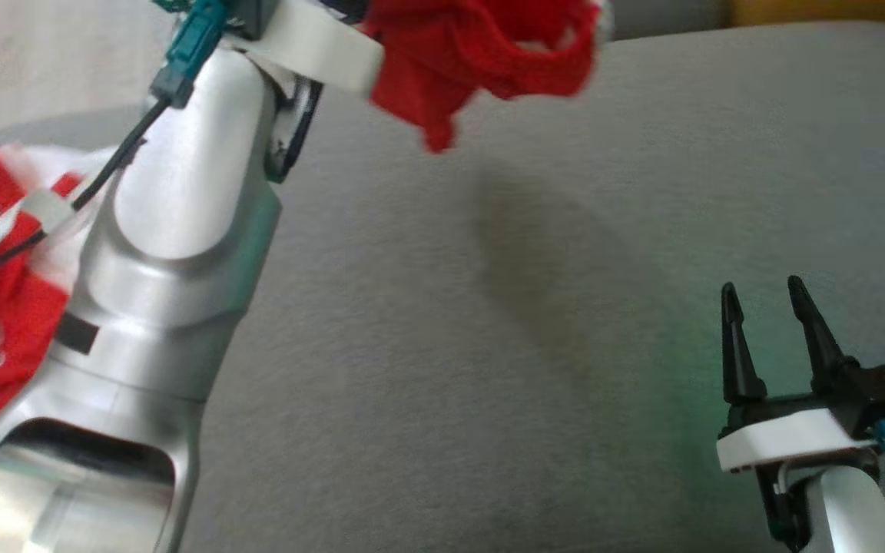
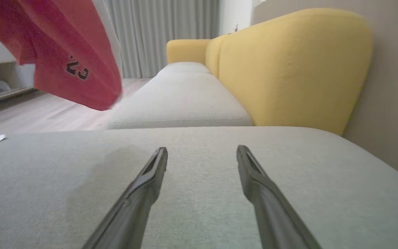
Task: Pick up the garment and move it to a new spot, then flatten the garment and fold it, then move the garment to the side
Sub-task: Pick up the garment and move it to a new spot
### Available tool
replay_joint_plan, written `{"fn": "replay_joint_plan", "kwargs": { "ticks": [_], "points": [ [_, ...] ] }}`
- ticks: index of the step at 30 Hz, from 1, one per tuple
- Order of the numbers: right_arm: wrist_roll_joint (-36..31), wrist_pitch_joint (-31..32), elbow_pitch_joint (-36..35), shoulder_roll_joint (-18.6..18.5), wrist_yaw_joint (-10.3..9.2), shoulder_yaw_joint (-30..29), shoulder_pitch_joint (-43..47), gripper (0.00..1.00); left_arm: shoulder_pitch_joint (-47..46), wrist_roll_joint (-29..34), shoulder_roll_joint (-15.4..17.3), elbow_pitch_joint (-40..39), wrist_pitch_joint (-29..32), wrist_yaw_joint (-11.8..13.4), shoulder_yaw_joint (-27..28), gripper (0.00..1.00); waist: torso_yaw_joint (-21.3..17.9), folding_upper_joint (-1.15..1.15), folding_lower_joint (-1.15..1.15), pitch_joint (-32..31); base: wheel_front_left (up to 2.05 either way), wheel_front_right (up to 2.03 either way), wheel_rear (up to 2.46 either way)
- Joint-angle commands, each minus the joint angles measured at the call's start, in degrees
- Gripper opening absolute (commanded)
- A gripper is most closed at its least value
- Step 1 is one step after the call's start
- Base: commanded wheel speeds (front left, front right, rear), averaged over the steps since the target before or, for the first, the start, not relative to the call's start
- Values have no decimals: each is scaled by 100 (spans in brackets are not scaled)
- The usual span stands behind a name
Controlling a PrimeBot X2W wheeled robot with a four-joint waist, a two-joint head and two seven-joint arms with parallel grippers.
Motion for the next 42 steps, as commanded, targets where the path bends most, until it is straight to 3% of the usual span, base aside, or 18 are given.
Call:
{"fn": "replay_joint_plan", "kwargs": {
  "ticks": [1,10,11,12,13,14,23,30,36,42],
  "points": [
    [96,-15,-243,-24,-4,173,-117,100,-206,-93,119,-195,37,15,121,0,-736,0,1,-112,0,0,0],
    [347,-15,-182,-23,-4,340,-261,100,1520,-508,25,746,-240,97,-111,3,-1125,0,1,543,0,0,0],
    [350,-15,-164,-23,-4,342,-271,100,1716,-546,18,874,-295,121,-115,25,-1117,0,1,595,0,0,0],
    [352,-15,-144,-23,-4,352,-279,100,1898,-570,12,984,-335,144,-114,55,-1103,0,1,622,0,0,0],
    [352,-15,-144,-23,-4,352,-279,100,1898,-570,12,984,-335,144,-114,55,-1103,0,1,622,0,0,0],
    [349,-15,-124,-23,-4,363,-284,100,2074,-609,6,1080,-357,209,-72,100,-1072,0,1,640,0,0,0],
    [384,-15,-82,-23,-4,254,-28,100,3805,-638,-35,54,-375,917,473,100,-339,0,1,188,0,0,0],
    [352,-15,-186,-23,-4,209,486,100,5229,-810,-39,-1340,-376,1087,655,100,209,0,1,-447,0,0,0],
    [333,-15,-230,-23,-4,199,845,100,6011,-744,-39,-1457,-376,1043,696,100,499,0,1,-709,0,0,0],
    [307,-15,-204,-23,-4,174,1090,100,6337,-653,-1,-464,-376,530,415,100,623,0,1,-940,0,0,0]
  ]
}}
